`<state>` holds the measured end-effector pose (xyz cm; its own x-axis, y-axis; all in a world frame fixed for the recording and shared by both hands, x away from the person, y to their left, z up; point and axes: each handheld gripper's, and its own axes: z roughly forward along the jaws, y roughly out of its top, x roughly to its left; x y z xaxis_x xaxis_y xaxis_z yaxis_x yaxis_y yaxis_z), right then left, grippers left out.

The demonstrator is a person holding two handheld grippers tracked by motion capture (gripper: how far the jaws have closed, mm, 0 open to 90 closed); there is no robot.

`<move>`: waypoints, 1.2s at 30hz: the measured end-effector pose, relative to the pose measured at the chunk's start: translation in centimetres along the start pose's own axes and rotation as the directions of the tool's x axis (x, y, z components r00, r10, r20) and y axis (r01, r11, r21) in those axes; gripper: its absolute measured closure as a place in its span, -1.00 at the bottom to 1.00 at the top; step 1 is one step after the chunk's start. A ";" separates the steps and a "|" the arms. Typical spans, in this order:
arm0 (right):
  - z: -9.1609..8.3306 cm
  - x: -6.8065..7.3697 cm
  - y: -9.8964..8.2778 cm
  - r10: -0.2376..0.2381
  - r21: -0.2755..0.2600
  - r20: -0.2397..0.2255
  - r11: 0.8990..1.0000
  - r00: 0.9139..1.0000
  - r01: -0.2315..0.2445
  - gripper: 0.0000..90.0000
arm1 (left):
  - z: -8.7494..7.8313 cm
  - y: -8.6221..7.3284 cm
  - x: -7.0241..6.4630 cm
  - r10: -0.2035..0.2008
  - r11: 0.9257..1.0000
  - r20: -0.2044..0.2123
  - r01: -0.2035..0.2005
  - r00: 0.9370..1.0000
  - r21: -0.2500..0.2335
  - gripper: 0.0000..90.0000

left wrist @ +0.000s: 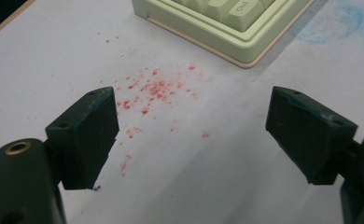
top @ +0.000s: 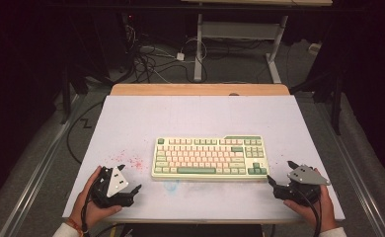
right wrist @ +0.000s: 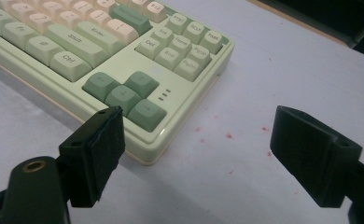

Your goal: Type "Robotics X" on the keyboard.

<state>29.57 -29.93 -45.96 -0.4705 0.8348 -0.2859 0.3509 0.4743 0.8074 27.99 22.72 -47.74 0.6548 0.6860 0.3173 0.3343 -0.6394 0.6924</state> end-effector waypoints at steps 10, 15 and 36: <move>0.0 0.6 0.5 -0.013 -0.010 -0.007 1.000 1.000 0.013 -0.59 | 0.1 -0.2 -0.2 0.016 1.000 0.019 -0.016 1.000 0.006 -0.64; 0.0 0.7 0.4 -0.018 -0.011 -0.008 1.000 1.000 0.018 -0.59 | 0.2 -0.1 -0.1 0.014 1.000 0.026 -0.014 1.000 0.011 -0.64; 0.1 0.5 0.3 -0.034 -0.010 0.010 0.999 0.999 0.034 -0.59 | 0.5 0.1 -0.3 0.018 0.999 0.025 -0.018 1.000 0.027 -0.64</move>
<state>29.54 -29.31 -45.91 -0.4739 0.8209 -0.3188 0.3267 0.5001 0.8020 28.18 22.29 -48.11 0.6774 0.6656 0.3131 0.3404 -0.6610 0.6687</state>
